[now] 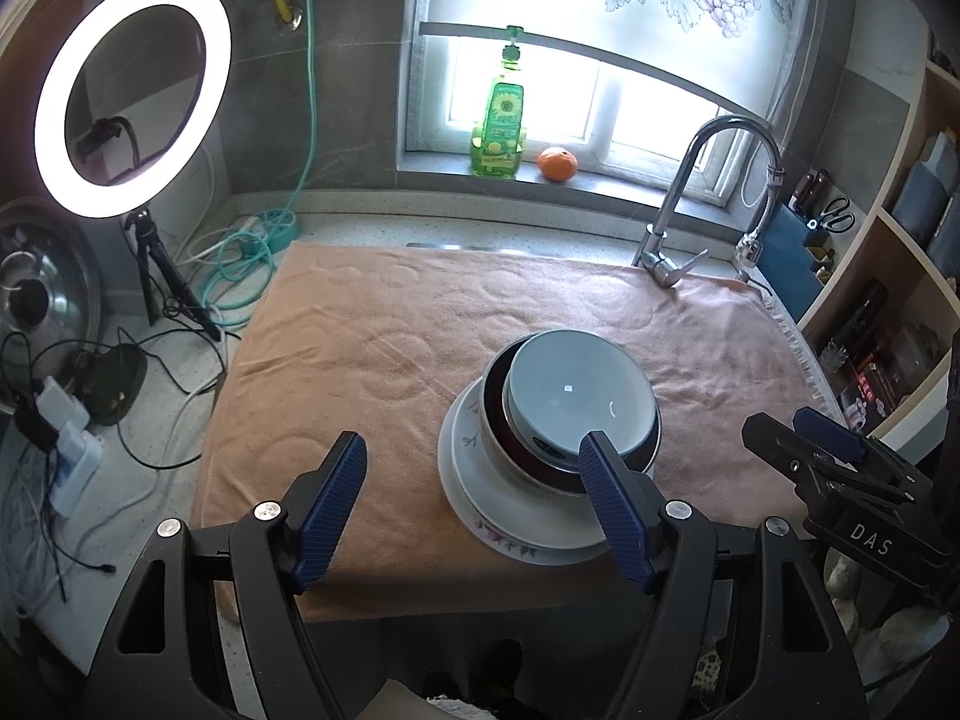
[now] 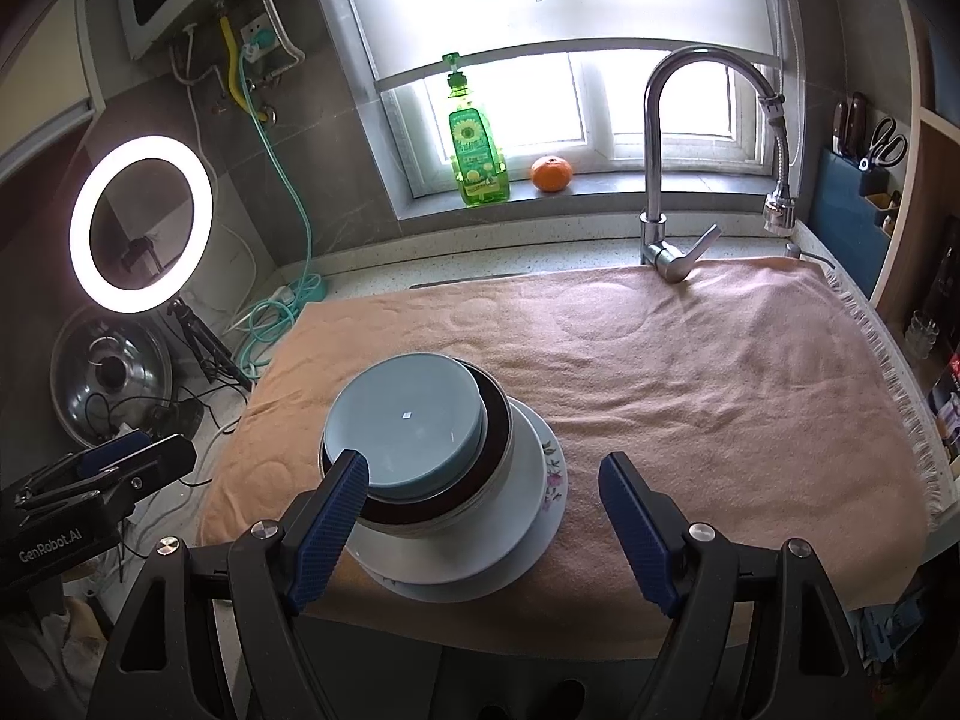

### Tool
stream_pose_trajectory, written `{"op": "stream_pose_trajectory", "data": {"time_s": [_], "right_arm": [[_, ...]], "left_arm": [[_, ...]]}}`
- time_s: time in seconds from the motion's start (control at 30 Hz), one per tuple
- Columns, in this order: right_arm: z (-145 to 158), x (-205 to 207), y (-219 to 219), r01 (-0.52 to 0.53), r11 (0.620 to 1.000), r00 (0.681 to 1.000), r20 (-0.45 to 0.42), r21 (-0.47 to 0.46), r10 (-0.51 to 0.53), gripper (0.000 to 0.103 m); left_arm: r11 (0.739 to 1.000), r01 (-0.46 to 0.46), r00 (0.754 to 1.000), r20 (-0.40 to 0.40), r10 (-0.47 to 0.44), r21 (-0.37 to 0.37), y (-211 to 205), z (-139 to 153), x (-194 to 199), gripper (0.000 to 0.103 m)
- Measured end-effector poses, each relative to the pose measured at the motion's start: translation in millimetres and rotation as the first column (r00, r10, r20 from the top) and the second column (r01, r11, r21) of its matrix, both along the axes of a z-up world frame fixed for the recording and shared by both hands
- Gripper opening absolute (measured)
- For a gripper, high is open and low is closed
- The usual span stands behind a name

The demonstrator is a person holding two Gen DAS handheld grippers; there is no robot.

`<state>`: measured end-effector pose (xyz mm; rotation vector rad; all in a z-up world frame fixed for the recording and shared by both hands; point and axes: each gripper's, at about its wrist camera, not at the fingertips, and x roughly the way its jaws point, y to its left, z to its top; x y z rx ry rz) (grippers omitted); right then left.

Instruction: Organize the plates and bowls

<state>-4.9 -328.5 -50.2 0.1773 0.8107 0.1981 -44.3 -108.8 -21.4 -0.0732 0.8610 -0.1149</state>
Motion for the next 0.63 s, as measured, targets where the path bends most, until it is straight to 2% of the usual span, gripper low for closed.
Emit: {"op": "stream_pose_trajectory", "data": {"time_s": [0.63], "right_arm": [[-7.2,10.2,-5.6,-0.005,1.000,1.000,-0.021,0.010,0.005,0.076]], "left_arm": [[1.000,0.003,1.000,-0.009,-0.003,0.006,-7.4,-4.5,6.6,0.073]]}}
